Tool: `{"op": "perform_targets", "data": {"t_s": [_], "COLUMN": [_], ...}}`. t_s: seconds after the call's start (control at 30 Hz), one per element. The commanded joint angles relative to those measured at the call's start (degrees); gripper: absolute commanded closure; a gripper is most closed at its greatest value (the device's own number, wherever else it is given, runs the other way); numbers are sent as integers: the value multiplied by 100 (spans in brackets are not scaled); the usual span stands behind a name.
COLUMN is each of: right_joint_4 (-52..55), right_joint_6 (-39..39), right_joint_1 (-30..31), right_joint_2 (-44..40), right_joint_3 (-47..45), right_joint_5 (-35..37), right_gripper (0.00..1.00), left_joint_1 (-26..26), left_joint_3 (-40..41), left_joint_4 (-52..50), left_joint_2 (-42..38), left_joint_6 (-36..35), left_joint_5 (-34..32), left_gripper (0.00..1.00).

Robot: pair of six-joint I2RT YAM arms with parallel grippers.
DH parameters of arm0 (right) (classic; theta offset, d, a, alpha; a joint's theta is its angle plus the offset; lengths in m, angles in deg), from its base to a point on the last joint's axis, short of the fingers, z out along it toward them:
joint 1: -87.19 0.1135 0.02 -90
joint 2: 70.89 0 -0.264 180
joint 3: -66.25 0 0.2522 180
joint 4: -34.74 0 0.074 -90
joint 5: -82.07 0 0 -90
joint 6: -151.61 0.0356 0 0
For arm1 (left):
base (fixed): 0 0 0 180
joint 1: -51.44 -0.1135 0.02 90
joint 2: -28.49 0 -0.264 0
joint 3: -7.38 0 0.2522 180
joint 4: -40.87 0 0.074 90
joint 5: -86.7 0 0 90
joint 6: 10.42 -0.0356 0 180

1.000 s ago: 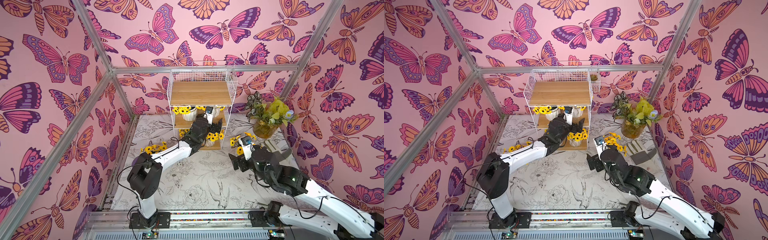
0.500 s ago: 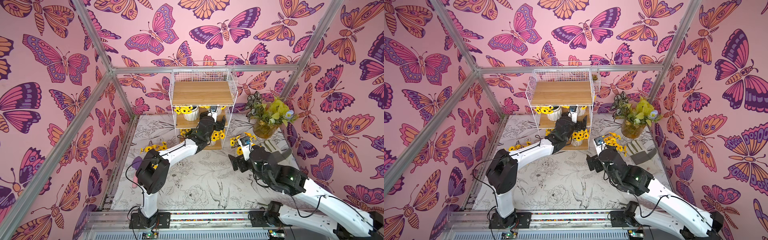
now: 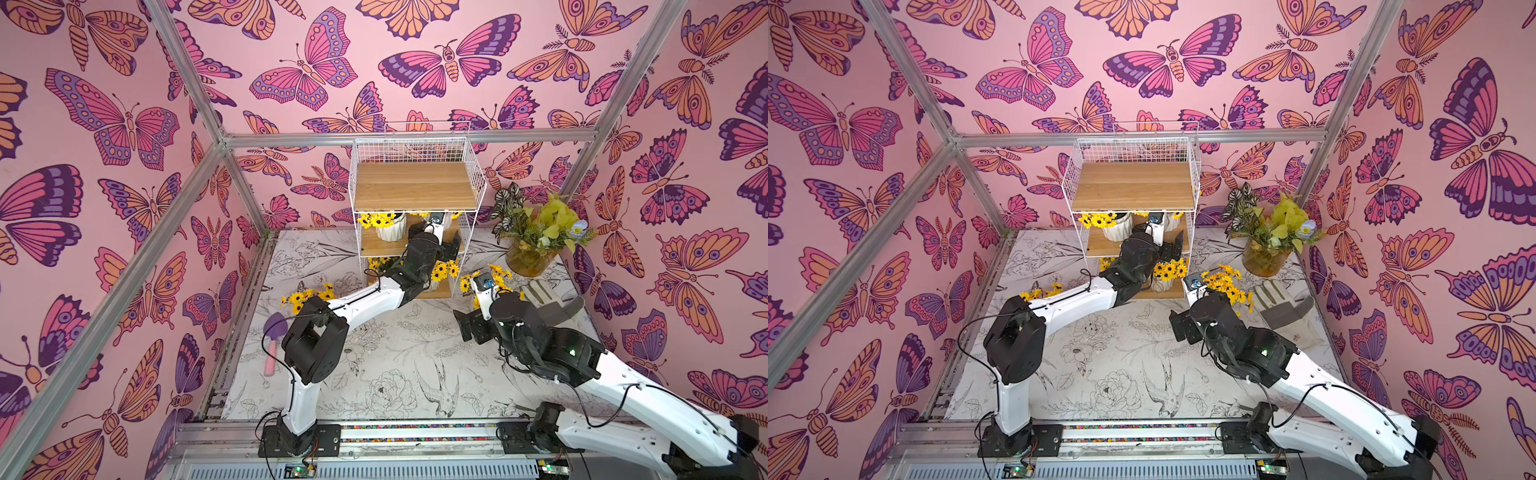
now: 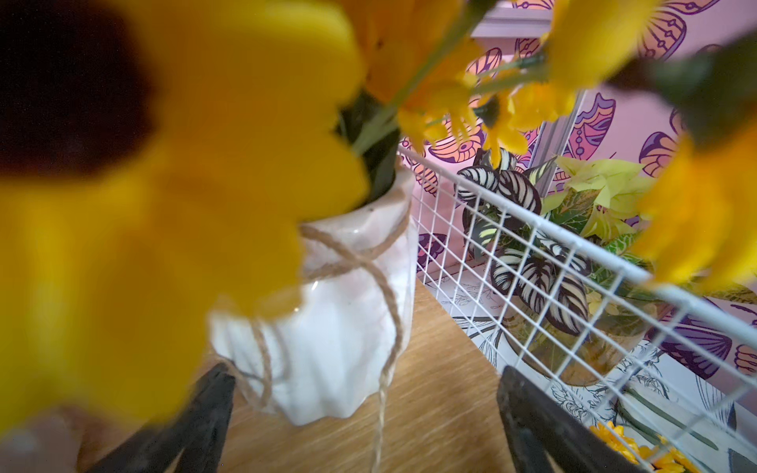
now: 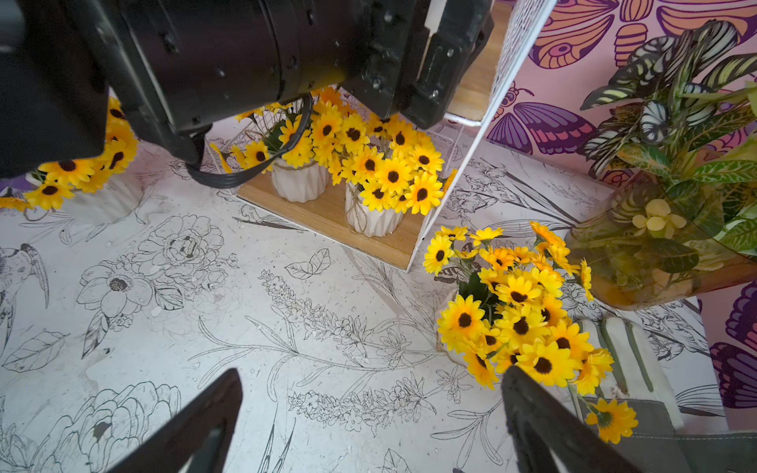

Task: Take the sunflower pots off the shelves
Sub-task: Pick up the sunflower pot from the shelf.

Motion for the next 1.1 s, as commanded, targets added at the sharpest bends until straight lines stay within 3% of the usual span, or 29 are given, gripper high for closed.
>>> {"op": "perform_targets", "data": {"t_s": [0.0,0.2,0.6,1.07], "right_joint_4": [-64,-137,-175,19], "right_joint_6": [161,172,258,342], "right_joint_1": [-43,-52,-87,-110], "right_joint_2": [31,70,193,85], "right_joint_3": [12,-42,-15,-2], "right_joint_5": [-83,-160,-224,-132], "right_gripper": [1,1,1,1], "left_joint_1": [-314,-310,-313,-323], "left_joint_3": [-148,-157,257,-536], "left_joint_4": [265,-55,1468,986], "left_joint_2": [491,536,695,1088], "left_joint_6": [658,1100,864,957], "left_joint_5": [-422,-780,-910,-738], "left_gripper": [0,0,0,0]}}
